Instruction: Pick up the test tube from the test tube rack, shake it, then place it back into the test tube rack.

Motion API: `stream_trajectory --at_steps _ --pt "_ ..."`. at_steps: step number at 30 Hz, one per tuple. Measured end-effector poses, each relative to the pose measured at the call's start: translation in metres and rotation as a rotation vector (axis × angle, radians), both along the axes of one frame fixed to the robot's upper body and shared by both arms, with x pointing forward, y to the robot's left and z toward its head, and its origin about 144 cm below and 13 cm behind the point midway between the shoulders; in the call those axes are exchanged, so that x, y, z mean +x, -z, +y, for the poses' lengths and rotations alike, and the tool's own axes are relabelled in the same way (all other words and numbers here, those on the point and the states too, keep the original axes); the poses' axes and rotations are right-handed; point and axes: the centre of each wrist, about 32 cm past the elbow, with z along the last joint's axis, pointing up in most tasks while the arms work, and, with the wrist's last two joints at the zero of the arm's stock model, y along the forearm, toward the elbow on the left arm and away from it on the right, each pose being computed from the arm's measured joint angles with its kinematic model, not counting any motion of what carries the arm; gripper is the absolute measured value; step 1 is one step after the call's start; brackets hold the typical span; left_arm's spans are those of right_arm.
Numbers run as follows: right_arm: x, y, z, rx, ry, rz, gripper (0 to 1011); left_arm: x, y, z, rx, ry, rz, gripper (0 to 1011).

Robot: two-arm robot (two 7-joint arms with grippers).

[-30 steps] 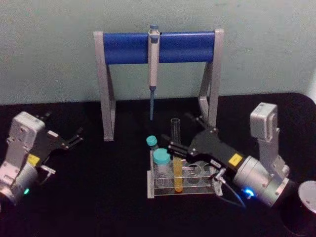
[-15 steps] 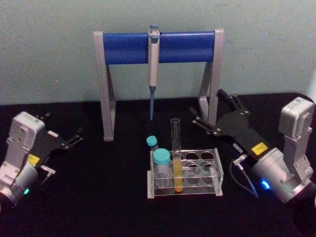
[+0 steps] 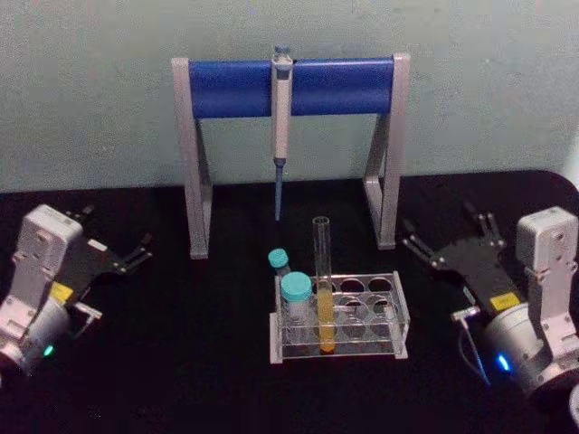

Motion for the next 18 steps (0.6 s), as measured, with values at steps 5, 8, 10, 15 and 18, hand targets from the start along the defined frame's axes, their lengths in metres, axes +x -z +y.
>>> stream_trajectory --at_steps 5,8,10,15,18 --pt "-0.005 0.014 0.000 -0.012 0.039 0.078 1000 0.000 0.000 0.000 0.000 0.000 0.000 1001" --pt "-0.007 0.021 0.000 -0.014 0.061 0.112 1000 0.000 0.000 0.000 0.000 0.000 0.000 1001" --pt "-0.008 0.025 0.000 -0.013 0.071 0.127 1000 0.000 0.000 0.000 0.000 0.000 0.000 1001" --pt "-0.009 0.035 0.000 -0.008 0.092 0.170 1000 0.000 0.000 0.000 0.000 0.000 0.000 1001" --pt "-0.009 0.040 0.001 -0.007 0.098 0.193 1000 0.000 0.000 0.000 0.000 0.000 0.000 1001"
